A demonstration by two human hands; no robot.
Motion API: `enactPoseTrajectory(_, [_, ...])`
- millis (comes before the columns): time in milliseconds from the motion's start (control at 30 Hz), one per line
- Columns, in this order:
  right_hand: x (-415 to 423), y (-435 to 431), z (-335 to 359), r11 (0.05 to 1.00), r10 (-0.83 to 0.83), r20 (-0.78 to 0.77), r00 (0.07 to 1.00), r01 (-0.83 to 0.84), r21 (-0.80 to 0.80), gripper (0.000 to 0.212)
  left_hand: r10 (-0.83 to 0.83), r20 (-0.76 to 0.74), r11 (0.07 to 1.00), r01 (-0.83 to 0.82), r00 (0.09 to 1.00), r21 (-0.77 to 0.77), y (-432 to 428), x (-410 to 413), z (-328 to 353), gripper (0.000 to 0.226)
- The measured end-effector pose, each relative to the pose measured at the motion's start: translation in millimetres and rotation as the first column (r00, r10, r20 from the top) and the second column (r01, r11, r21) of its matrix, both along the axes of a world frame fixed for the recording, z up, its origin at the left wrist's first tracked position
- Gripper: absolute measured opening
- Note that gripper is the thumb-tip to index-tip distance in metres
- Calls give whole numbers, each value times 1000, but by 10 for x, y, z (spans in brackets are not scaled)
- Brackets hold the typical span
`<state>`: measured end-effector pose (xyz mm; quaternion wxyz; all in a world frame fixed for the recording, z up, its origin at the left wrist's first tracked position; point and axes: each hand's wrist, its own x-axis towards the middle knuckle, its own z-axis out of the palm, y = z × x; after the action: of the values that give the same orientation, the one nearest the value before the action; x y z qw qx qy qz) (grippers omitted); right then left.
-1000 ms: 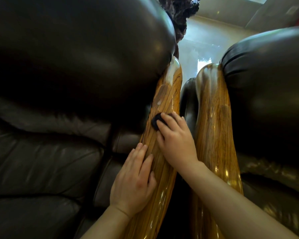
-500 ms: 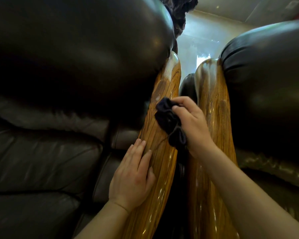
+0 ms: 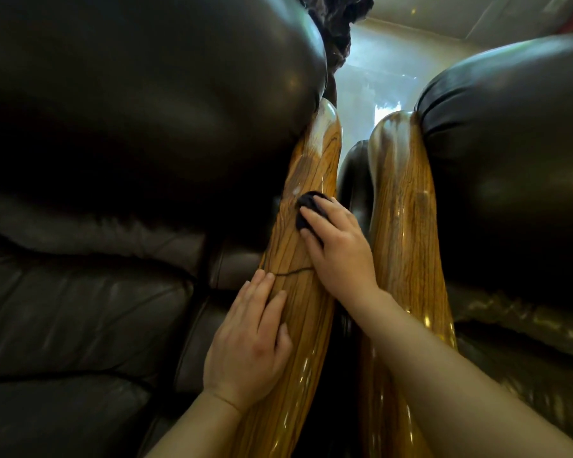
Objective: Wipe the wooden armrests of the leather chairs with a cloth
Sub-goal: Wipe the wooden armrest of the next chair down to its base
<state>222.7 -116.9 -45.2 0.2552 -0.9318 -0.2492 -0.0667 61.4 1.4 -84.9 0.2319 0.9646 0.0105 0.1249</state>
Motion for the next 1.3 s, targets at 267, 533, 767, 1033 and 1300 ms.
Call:
enactPoseTrajectory(267, [-15, -206, 7, 957, 283, 78, 956, -277, -84, 29, -8, 9, 1000, 8, 1000, -3, 10, 10, -30, 44])
enactPoseTrajectory(533, [919, 442, 80, 960, -228, -170, 959, 250, 126, 38, 2, -31, 1000, -2, 1000, 11, 7, -4, -30, 46])
enactPoseTrajectory(767, [331, -6, 88, 989, 138, 59, 989, -135, -56, 28, -12, -18, 1000, 12, 1000, 11, 17, 7, -34, 45])
enactPoseTrajectory(1033, [767, 458, 222, 994, -69, -3, 998, 68, -85, 26, -11, 20, 1000, 12, 1000, -6, 15, 9, -55, 45])
enactPoseTrajectory(1300, [305, 11, 76, 941, 263, 121, 957, -227, -249, 31, -33, 12, 999, 33, 999, 25, 15, 16, -61, 48])
